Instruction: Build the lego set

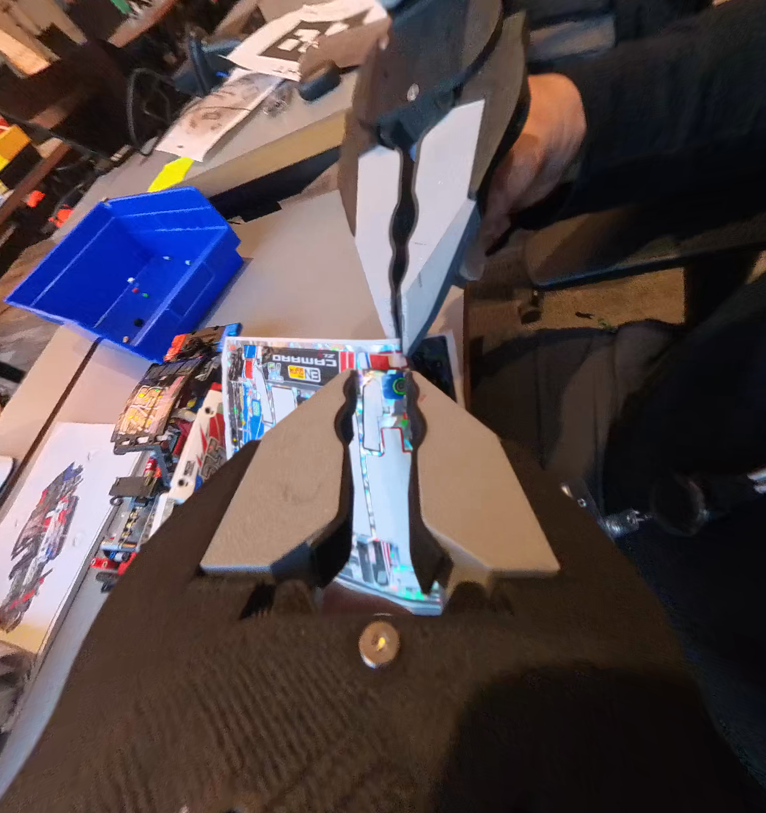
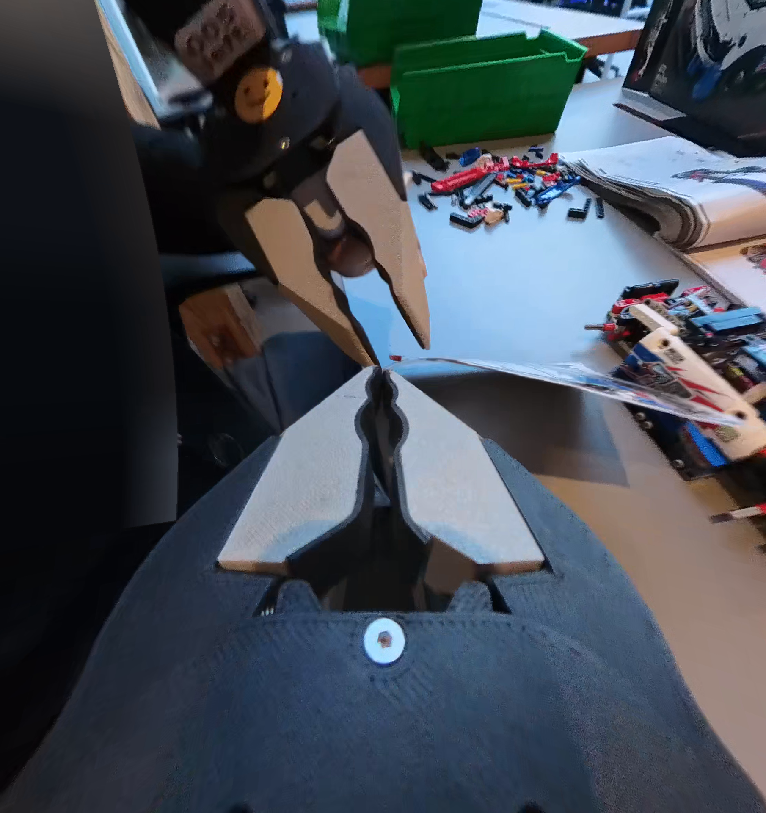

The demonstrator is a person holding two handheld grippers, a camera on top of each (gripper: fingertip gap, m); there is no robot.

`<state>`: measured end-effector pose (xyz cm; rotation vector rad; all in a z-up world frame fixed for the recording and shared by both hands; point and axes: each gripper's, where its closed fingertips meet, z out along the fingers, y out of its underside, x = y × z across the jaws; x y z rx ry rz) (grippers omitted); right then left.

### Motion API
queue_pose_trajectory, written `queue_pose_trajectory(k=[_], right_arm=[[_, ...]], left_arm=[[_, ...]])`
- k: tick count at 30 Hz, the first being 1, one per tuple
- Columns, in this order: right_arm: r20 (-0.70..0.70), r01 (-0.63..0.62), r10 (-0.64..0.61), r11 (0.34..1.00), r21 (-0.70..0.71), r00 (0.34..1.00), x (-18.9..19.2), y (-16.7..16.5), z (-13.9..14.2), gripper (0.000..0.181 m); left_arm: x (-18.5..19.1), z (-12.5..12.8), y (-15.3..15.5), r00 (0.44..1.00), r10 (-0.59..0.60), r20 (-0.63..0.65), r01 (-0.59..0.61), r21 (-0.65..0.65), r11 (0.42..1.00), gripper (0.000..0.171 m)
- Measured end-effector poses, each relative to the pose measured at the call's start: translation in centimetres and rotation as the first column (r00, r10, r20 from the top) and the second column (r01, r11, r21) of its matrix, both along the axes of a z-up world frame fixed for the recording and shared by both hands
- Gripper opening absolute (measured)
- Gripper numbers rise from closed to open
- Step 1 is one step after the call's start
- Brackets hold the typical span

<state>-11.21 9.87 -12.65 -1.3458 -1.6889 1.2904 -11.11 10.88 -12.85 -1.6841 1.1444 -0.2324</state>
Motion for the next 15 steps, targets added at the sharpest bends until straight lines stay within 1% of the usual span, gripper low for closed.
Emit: queue_pose_trajectory(k=[2,6,10,15], right_arm=[[0.02,-0.014,0.013,0.997,0.078,1.0,0.2,0.0,-0.3,0.0],[0.045,-0.074,0.069,0.99,0.117,0.997,0.7,-0.4,-0.6,0.0],[0.053,-0.088,0.083,0.99,0.112,0.995,0.8,-0.3,-0.8,0.0],[0.062,-0.099,0.094,0.992,0.079,0.994,0.9,-0.3,-1.2,0.0]], left_arm=[[0.2,-0.3,0.0,0.999,-0.033,0.019,0.034,-0.051,0.998,0.017],[0.5,0.0,-0.3,0.992,-0.073,0.105,0.085,-0.119,0.989,0.011],[0.6,-0.3,-0.2,0.991,-0.077,0.107,0.091,-0.132,0.987,0.013],[0.2,-0.3,0.5,0.992,-0.051,0.119,0.066,-0.126,0.99,0.012]])
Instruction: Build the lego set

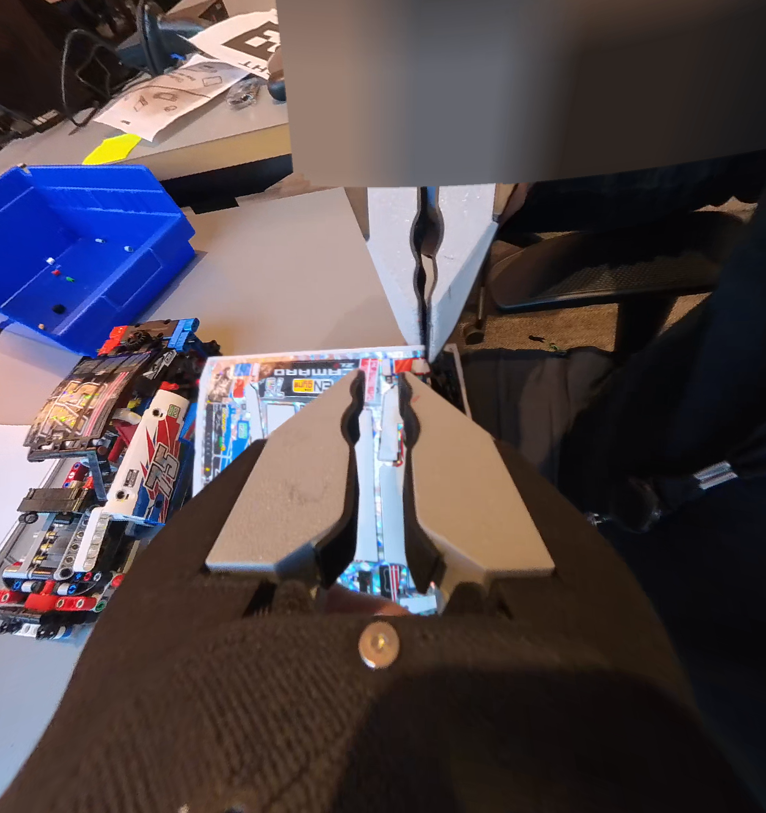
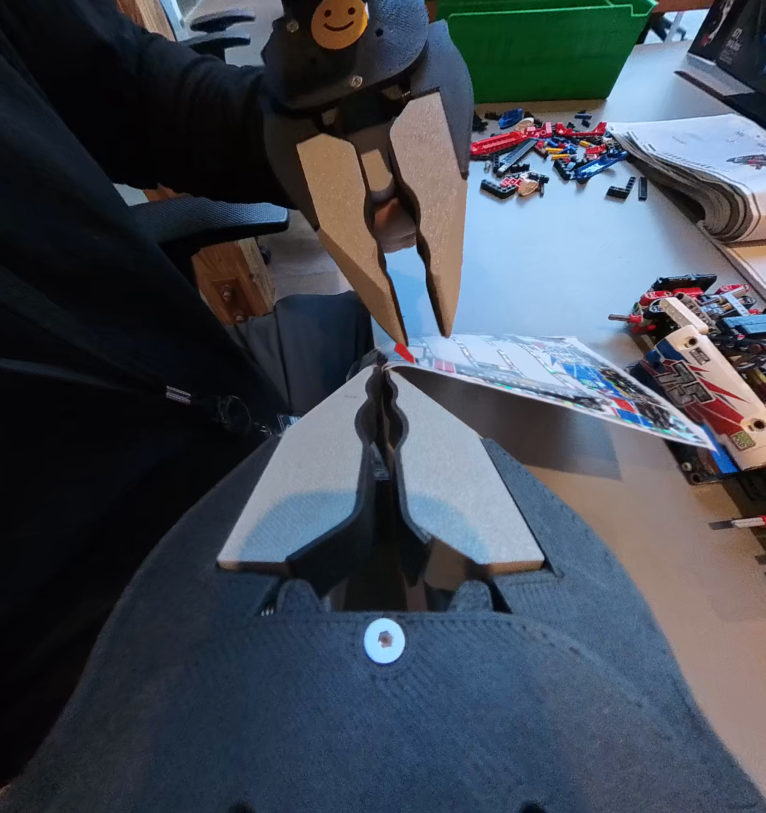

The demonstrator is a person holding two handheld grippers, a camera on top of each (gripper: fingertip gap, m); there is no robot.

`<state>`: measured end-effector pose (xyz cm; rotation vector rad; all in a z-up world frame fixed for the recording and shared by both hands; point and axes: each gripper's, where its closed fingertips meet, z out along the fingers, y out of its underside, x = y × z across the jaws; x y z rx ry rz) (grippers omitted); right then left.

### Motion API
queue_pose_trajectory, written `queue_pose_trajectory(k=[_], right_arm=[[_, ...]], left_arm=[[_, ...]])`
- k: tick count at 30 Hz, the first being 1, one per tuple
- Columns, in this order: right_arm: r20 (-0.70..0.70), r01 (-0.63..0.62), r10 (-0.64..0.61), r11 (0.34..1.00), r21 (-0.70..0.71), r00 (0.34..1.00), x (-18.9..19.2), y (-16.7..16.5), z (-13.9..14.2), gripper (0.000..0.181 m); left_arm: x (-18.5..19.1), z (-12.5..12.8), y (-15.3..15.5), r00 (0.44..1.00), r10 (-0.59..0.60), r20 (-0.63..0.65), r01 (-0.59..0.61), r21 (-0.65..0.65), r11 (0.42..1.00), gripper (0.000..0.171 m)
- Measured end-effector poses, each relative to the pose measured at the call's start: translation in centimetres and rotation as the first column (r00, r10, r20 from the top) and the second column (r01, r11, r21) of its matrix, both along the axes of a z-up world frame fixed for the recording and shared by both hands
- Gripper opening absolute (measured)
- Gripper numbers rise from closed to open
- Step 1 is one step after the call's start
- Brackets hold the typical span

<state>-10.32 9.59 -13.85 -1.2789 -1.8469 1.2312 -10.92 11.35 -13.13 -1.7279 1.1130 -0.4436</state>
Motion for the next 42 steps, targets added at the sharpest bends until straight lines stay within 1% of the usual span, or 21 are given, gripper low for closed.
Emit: queue_pose_trajectory(k=[3,9,14,17,19,21,22,23,26,29,38,42], right_arm=[[0.009,0.005,-0.005,1.0,-0.018,1.0,0.0,0.1,-0.3,0.0],[0.009,0.006,-0.005,0.999,-0.052,1.0,0.1,0.2,-0.4,0.0],[0.005,-0.003,0.004,0.995,-0.096,1.0,0.1,0.0,-0.4,0.0],[0.011,-0.019,0.021,0.993,-0.118,1.0,0.2,-0.2,-0.6,0.0],[0.017,-0.023,0.026,0.992,-0.125,1.0,0.2,-0.3,-0.7,0.0],[0.022,-0.018,0.021,0.992,-0.127,1.0,0.3,-0.2,-0.9,0.0],[0.02,-0.017,0.02,0.991,-0.13,1.0,0.2,-0.2,-0.9,0.0],[0.017,-0.018,0.02,0.991,-0.135,1.0,0.2,-0.2,-0.8,0.0],[0.013,-0.022,0.024,0.989,-0.149,1.0,0.3,-0.2,-0.7,0.0],[0.02,-0.031,0.034,0.989,-0.145,0.999,0.5,-0.3,-0.9,0.0],[0.026,-0.041,0.046,0.987,-0.154,0.999,0.6,-0.5,-1.1,0.0],[0.023,-0.04,0.044,0.984,-0.172,0.999,0.7,-0.4,-1.3,0.0]], left_arm=[[-0.1,0.1,0.2,1.0,0.003,0.025,-0.003,-0.016,1.0,0.012],[-0.3,-0.3,0.2,1.0,0.013,0.003,-0.013,-0.001,1.0,0.013],[-0.5,-1.1,0.3,0.997,0.025,-0.068,-0.021,0.057,0.998,0.013],[0.0,-1.2,-0.3,0.991,-0.014,-0.132,0.032,0.133,0.991,0.014],[0.3,-1.1,-0.6,0.988,-0.032,-0.153,0.057,0.16,0.985,0.014],[0.7,-1.1,-0.7,0.989,-0.045,-0.139,0.064,0.137,0.988,0.016],[0.8,-1.1,-0.8,0.991,-0.056,-0.123,0.07,0.117,0.991,0.022],[1.0,-1.2,-0.9,0.992,-0.068,-0.103,0.078,0.095,0.992,0.023],[1.0,-1.3,-0.8,0.996,-0.073,-0.06,0.076,0.054,0.996,0.019],[0.9,-1.1,-0.6,0.997,-0.073,-0.031,0.074,0.037,0.997,0.012],[1.0,-0.9,-0.2,0.997,-0.077,0.028,0.077,-0.002,0.997,0.009],[1.0,-1.1,-0.2,0.993,-0.079,0.089,0.084,-0.05,0.995,0.001]])
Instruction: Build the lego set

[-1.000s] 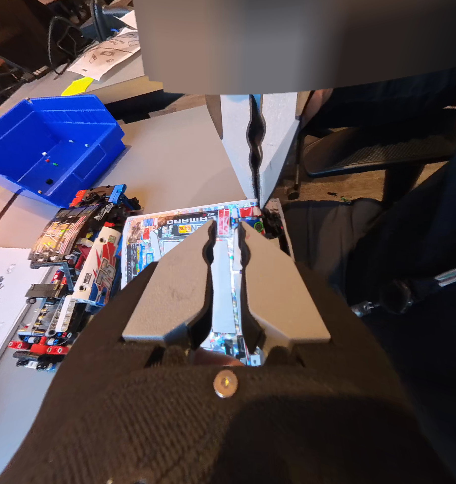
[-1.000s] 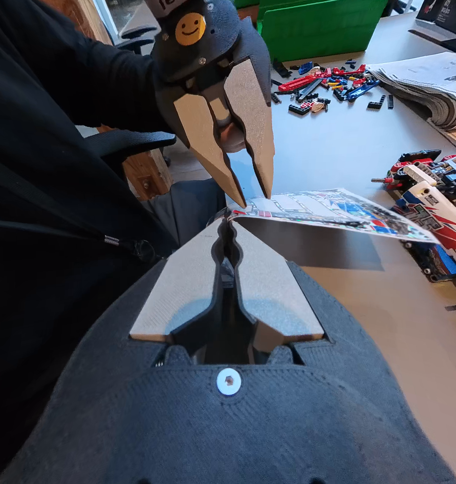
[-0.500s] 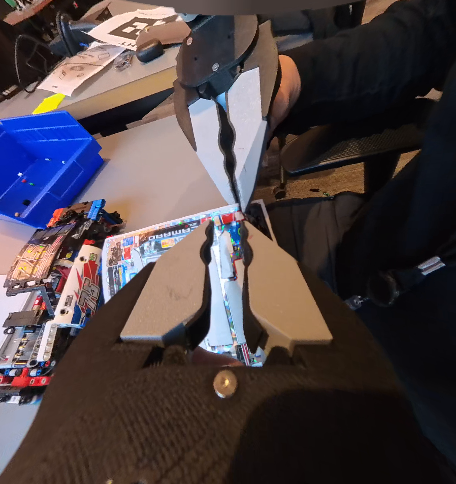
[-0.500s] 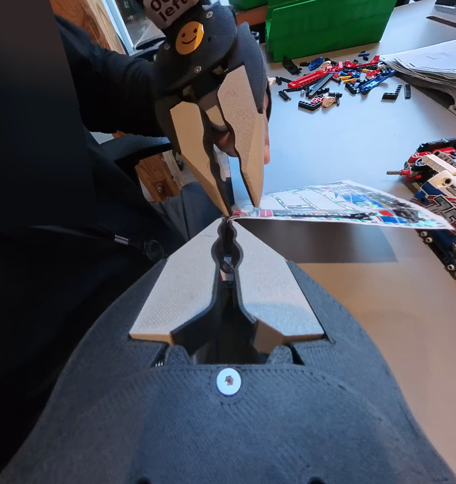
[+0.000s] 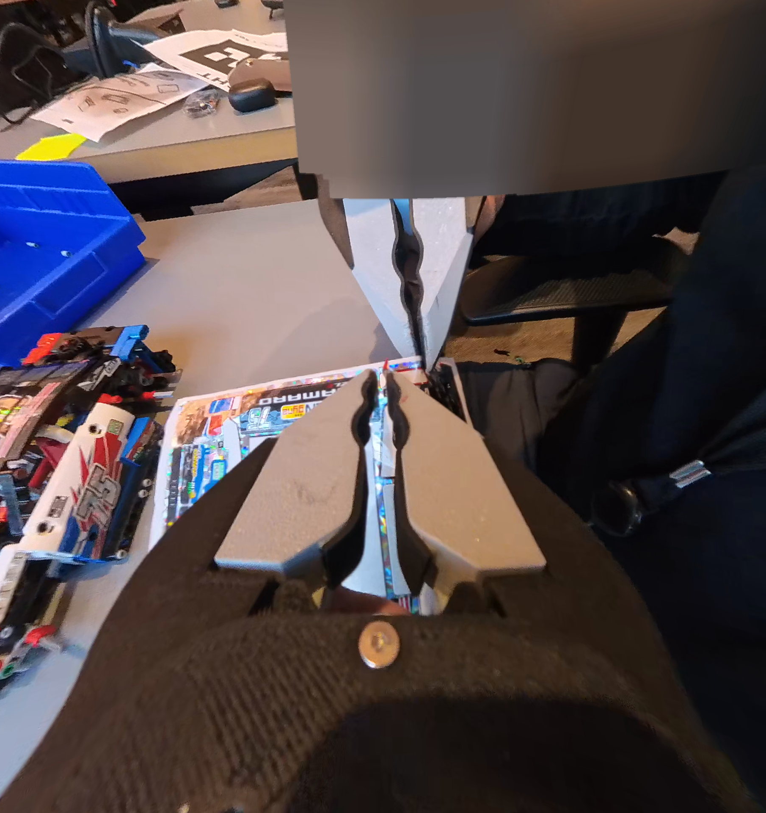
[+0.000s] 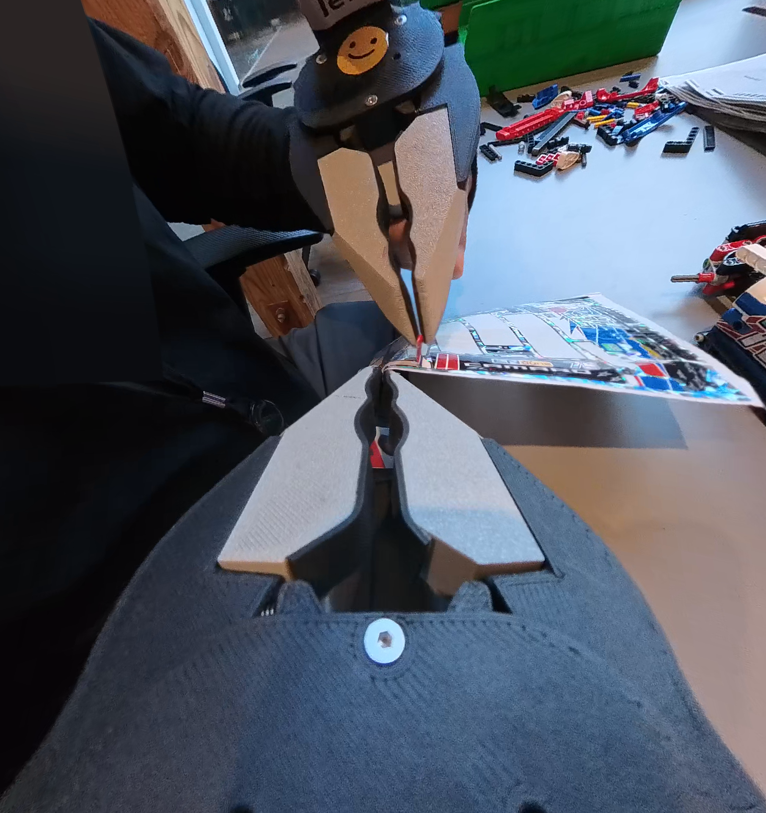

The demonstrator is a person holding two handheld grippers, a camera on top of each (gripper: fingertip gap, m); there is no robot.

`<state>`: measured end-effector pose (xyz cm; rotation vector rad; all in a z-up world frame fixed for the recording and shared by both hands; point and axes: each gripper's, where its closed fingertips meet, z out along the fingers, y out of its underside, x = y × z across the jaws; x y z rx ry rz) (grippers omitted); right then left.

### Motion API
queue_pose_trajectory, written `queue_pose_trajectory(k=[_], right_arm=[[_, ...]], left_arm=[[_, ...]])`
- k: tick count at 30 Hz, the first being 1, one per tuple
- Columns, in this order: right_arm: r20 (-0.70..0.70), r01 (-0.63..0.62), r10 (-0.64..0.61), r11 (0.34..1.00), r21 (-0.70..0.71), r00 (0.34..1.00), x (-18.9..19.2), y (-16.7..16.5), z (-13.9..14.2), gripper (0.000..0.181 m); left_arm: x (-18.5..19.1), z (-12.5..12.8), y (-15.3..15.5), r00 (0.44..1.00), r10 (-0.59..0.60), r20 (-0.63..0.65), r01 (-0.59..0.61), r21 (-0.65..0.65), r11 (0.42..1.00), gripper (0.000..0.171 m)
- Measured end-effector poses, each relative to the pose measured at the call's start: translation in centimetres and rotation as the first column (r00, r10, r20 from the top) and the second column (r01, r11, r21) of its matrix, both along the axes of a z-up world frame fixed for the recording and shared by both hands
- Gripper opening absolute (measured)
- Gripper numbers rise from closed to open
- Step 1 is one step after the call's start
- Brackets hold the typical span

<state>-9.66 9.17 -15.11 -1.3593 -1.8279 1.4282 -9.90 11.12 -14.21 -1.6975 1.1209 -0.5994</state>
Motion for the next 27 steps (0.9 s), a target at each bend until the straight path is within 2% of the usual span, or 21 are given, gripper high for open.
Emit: queue_pose_trajectory(k=[7,14,21,24,27], right_arm=[[0.001,0.002,-0.002,1.0,-0.028,1.0,0.1,0.1,-0.2,0.0],[0.005,-0.001,0.001,0.999,-0.033,1.0,0.3,0.1,-0.3,0.0],[-0.002,-0.009,0.009,0.996,-0.083,1.0,0.4,0.2,-0.2,0.0],[0.025,0.015,-0.013,0.996,-0.083,1.0,0.5,0.8,-0.9,0.001],[0.09,0.066,-0.062,0.997,-0.05,0.994,0.6,2.0,-2.6,0.001]], left_arm=[[0.4,-0.7,-0.2,0.997,-0.011,0.074,0.019,-0.101,0.995,0.001],[0.6,-1.2,-0.1,0.998,-0.015,0.065,0.022,-0.101,0.995,0.0],[0.9,-1.1,-0.3,0.993,-0.032,0.116,0.049,-0.147,0.988,0.0],[0.8,-1.1,0.1,0.988,-0.007,0.156,0.04,-0.21,0.977,0.0],[0.7,-2.0,0.8,0.981,0.05,0.187,0.014,-0.329,0.944,0.0]])
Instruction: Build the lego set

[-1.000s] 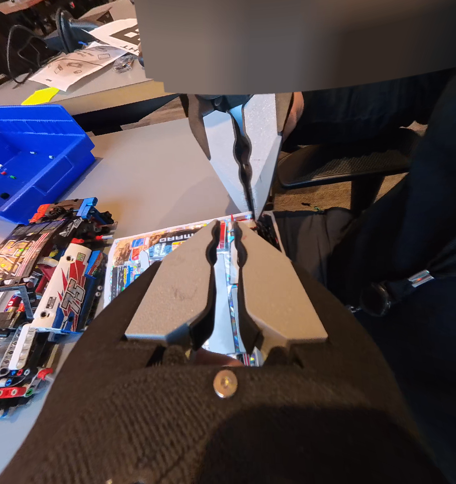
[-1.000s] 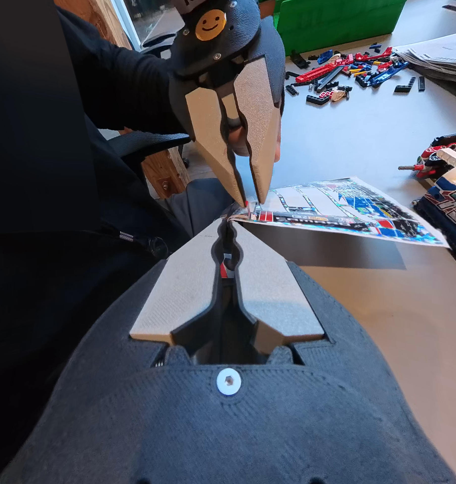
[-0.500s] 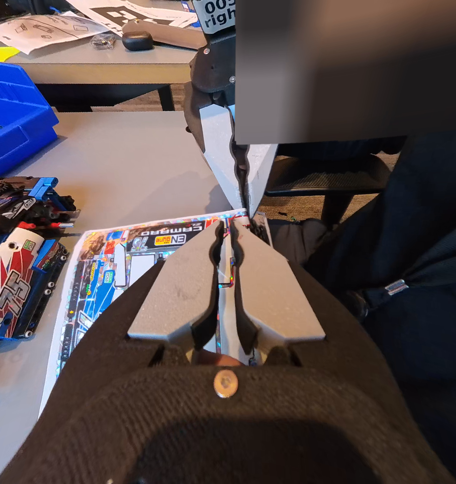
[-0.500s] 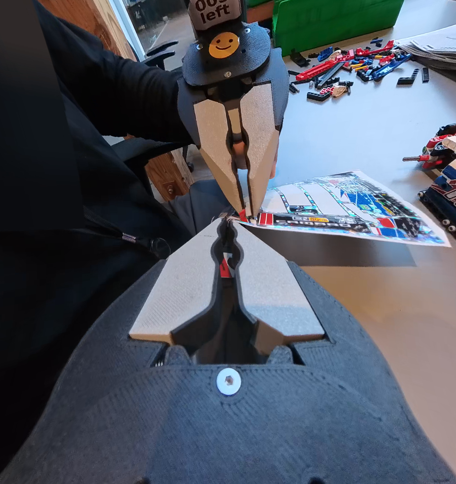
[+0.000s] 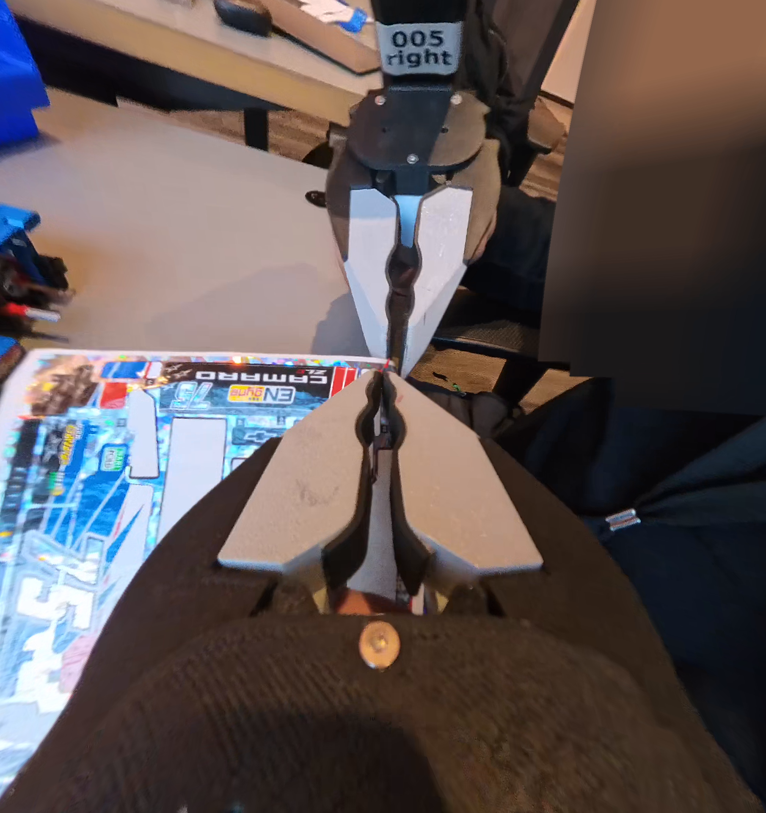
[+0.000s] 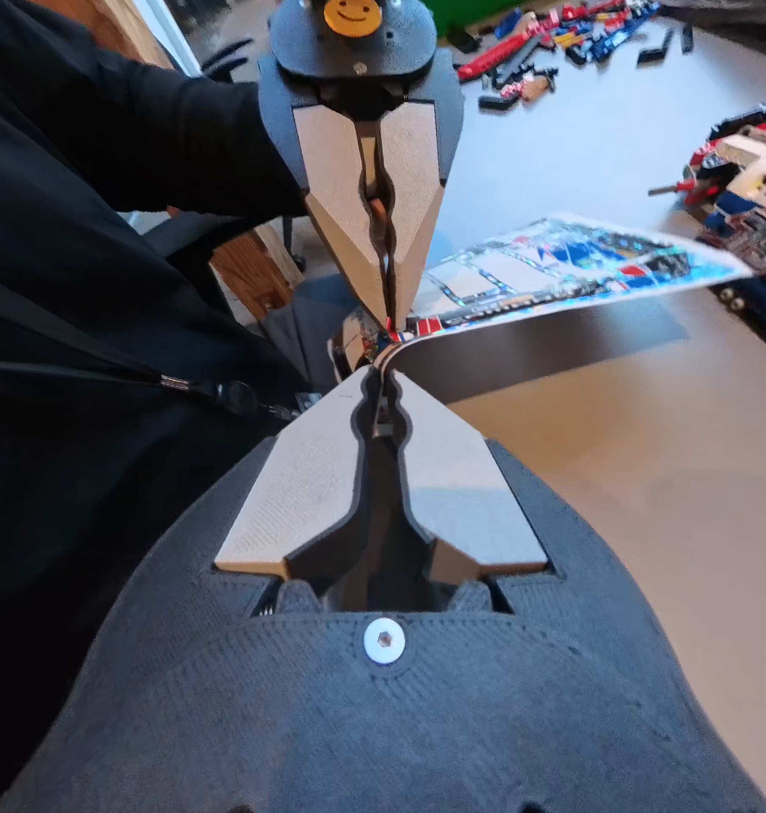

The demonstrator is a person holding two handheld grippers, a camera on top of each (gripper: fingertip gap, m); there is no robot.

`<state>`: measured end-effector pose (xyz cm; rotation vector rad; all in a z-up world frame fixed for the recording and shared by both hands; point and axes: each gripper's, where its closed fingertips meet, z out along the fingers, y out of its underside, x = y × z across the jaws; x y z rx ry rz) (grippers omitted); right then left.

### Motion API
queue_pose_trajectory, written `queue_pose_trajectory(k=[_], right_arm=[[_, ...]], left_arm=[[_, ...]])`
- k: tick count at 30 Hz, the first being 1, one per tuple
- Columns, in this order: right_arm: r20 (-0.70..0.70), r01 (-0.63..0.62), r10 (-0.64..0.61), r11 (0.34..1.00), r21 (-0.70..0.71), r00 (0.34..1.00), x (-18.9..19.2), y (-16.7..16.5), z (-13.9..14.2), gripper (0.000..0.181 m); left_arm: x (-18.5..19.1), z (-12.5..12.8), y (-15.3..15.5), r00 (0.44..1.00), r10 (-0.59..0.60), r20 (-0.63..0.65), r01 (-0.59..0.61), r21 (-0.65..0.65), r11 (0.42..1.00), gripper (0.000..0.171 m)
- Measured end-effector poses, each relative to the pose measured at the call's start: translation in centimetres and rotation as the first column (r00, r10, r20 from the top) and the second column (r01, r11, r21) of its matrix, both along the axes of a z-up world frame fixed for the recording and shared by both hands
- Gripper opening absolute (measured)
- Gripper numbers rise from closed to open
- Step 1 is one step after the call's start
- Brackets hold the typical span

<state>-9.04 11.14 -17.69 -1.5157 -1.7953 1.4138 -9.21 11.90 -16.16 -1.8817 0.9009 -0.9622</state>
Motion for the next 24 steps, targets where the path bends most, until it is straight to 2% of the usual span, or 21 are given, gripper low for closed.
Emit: queue_pose_trajectory(k=[5,9,13,18,21,24], right_arm=[[0.08,0.055,-0.059,0.997,0.046,0.995,0.3,1.1,-2.0,0.007],[0.056,0.129,-0.135,0.987,0.101,0.989,0.5,2.7,-1.2,0.019],[-0.026,0.139,-0.137,0.985,0.1,0.99,0.0,3.0,0.5,0.017],[-0.052,0.107,-0.102,0.988,0.113,0.993,-0.8,2.8,0.3,0.014],[-0.063,0.082,-0.075,0.989,0.125,0.995,-1.0,2.7,0.0,0.005],[-0.057,0.063,-0.055,0.987,0.146,0.997,-1.3,2.5,-0.4,0.009]], left_arm=[[0.0,-1.4,1.1,0.994,0.06,0.093,-0.041,-0.191,0.981,0.0],[-0.5,-2.0,1.9,0.983,0.109,0.149,-0.065,-0.275,0.959,0.0],[-0.7,-2.1,2.2,0.974,0.123,0.192,-0.056,-0.322,0.945,0.0],[-0.5,-1.9,1.9,0.97,0.105,0.219,-0.028,-0.331,0.943,0.0],[-0.4,-1.7,1.7,0.968,0.092,0.232,-0.009,-0.333,0.943,0.0],[-0.4,-1.5,1.8,0.963,0.093,0.252,-0.002,-0.339,0.941,0.0]])
